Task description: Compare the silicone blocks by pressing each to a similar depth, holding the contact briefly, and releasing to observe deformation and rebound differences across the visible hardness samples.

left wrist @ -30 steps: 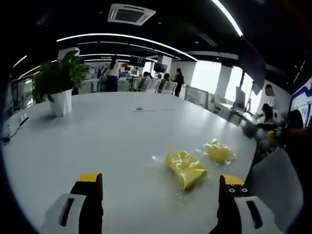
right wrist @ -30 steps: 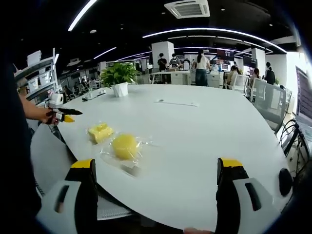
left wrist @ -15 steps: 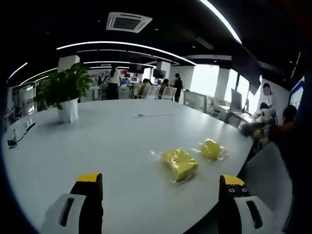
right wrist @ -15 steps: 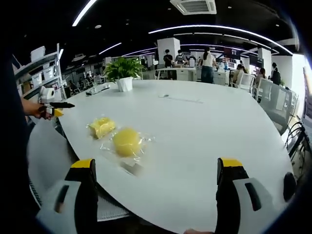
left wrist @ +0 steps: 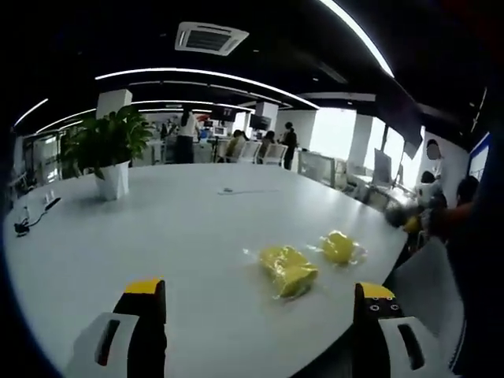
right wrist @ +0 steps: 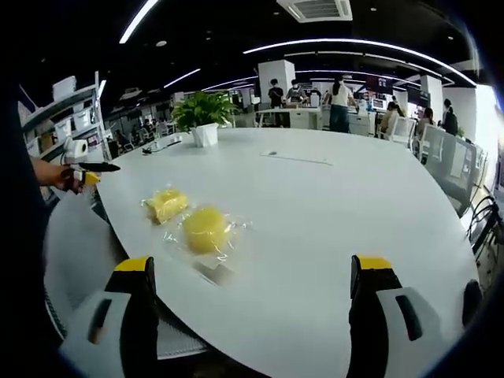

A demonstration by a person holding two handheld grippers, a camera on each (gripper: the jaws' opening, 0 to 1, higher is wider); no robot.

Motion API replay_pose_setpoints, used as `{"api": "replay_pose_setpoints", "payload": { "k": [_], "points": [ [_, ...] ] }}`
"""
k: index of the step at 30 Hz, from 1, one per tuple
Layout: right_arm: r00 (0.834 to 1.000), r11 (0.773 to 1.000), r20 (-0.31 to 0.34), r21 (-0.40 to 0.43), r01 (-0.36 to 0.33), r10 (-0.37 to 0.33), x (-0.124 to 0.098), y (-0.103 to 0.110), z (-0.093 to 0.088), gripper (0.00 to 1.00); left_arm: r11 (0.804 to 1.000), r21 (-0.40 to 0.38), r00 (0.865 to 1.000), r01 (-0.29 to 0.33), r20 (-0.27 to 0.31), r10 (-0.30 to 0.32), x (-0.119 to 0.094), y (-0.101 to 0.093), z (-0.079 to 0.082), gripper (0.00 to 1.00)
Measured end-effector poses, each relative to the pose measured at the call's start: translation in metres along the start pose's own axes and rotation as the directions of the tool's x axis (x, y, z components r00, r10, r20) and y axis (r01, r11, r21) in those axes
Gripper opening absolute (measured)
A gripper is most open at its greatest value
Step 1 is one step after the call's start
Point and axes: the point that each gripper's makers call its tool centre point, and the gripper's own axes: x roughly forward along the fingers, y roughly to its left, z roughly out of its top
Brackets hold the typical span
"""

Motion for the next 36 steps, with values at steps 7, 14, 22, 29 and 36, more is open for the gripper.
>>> {"api": "replay_pose_setpoints", "payload": {
  "k": [7,14,22,29,36],
  "points": [
    [1.0,1.0,0.024,-0.009,-0.006,0.006,0.001,0.0,0.004,0.97,0.999,-0.027,0.998,0.041,-0.047,-0.042,0.007,-0.015,0.007,1.0],
    [0.999,1.0,0.032,0.004,0.007,-0.007,-0.004,0.0,0.002,0.97,0.995,-0.048,0.992,0.085,-0.088,-0.089,0.024,-0.029,0.027,1.0],
    [0.998,1.0,0.05,0.012,0.025,-0.026,-0.009,-0.001,0.007,0.97,0.947,-0.257,0.976,0.195,-0.041,-0.212,0.065,-0.068,0.06,1.0],
    [0.999,1.0,0.036,0.0,0.012,-0.012,-0.01,0.006,0.005,0.97,0.926,-0.284,0.954,0.25,-0.094,-0.286,0.098,-0.096,0.062,1.0],
    [1.0,1.0,0.027,-0.004,0.003,-0.003,-0.009,0.009,0.006,0.97,0.897,-0.327,0.914,0.299,-0.173,-0.367,0.135,-0.139,0.051,1.0]
  ]
}}
